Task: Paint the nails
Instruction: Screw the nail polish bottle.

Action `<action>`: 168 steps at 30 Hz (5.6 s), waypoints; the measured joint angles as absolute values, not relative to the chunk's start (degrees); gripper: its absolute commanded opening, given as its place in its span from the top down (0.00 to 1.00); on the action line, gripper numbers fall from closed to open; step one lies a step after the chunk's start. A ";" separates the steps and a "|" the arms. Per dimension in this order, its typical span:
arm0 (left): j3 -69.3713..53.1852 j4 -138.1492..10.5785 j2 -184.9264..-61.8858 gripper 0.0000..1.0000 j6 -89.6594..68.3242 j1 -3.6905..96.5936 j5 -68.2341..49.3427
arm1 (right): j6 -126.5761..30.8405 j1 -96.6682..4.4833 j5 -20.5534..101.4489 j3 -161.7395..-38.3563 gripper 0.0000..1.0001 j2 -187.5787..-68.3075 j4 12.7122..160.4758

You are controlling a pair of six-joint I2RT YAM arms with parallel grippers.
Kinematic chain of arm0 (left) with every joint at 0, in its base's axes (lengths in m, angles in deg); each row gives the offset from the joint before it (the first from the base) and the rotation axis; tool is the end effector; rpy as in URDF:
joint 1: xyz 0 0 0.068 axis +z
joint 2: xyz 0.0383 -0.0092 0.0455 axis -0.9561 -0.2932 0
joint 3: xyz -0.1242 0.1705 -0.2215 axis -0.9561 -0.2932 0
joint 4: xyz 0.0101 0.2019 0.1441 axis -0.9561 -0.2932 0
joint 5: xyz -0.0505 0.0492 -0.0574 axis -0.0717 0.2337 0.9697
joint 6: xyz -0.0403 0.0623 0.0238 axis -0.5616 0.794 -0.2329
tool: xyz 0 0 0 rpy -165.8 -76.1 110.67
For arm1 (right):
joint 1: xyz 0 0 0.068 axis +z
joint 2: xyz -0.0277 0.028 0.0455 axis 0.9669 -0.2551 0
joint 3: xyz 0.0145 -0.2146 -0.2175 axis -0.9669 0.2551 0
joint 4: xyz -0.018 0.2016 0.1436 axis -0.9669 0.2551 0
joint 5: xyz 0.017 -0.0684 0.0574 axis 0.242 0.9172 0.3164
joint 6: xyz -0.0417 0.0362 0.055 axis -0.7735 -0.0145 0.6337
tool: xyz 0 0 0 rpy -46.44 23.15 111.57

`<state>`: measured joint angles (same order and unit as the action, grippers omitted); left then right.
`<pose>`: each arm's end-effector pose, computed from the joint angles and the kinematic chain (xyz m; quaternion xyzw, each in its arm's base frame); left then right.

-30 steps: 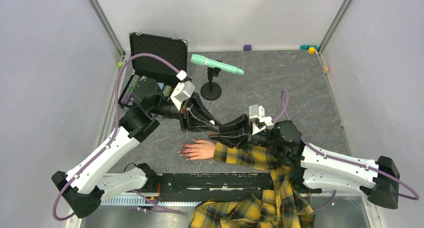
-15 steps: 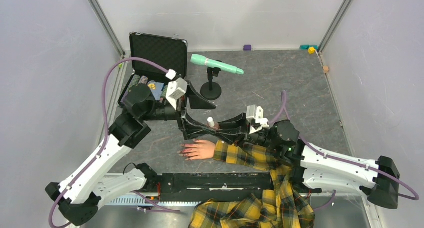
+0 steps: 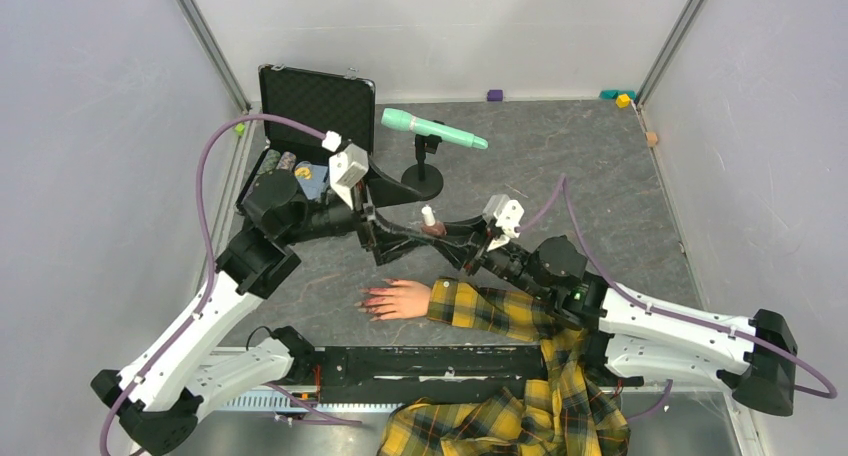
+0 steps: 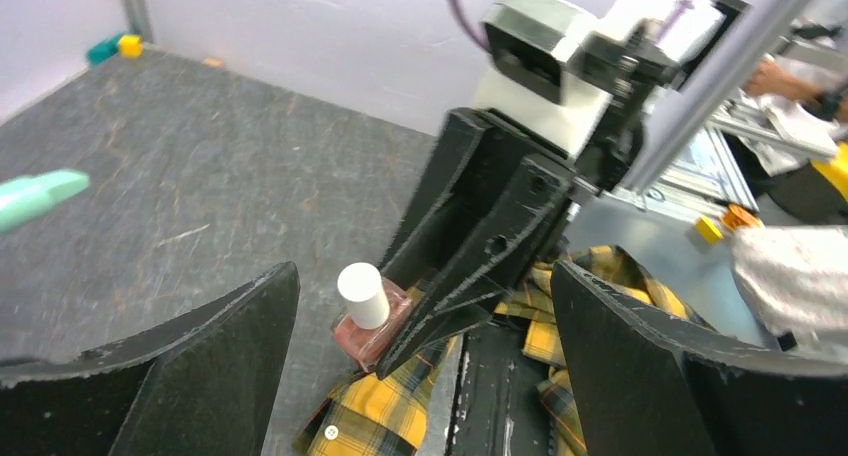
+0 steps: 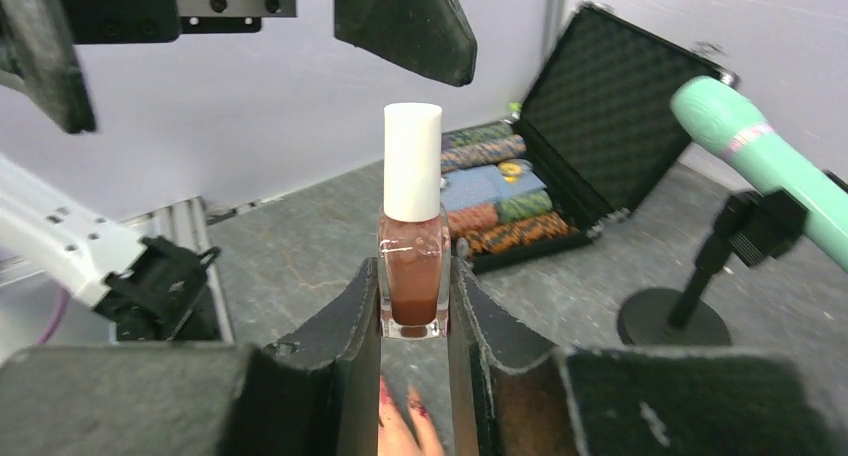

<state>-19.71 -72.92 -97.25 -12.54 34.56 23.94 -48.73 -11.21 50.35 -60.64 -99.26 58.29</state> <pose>0.1007 -0.1361 0.4526 0.3917 0.5645 -0.5170 0.5104 0.0961 0.1914 0.3711 -0.2935 0.5603 0.4338 0.6417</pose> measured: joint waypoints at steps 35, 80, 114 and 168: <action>-21.46 -71.32 -111.13 0.92 -28.34 37.86 13.06 | -49.01 -9.81 71.25 -64.66 1.00 -107.70 64.52; -22.24 -47.37 -103.35 0.00 -29.98 32.96 51.90 | -27.55 -16.24 17.74 -62.22 1.00 -103.02 40.74; -25.11 -61.48 -103.46 0.06 -26.79 38.17 16.71 | -40.03 -15.60 57.59 -63.42 1.00 -103.79 64.96; -26.09 -46.99 -109.17 0.98 -35.18 39.19 32.99 | -39.42 -14.62 49.28 -62.59 1.00 -98.17 60.42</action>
<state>-26.09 -46.99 -109.17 -35.18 39.19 32.99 -39.42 -14.62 49.28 -62.59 -98.17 60.42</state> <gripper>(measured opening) 0.194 0.286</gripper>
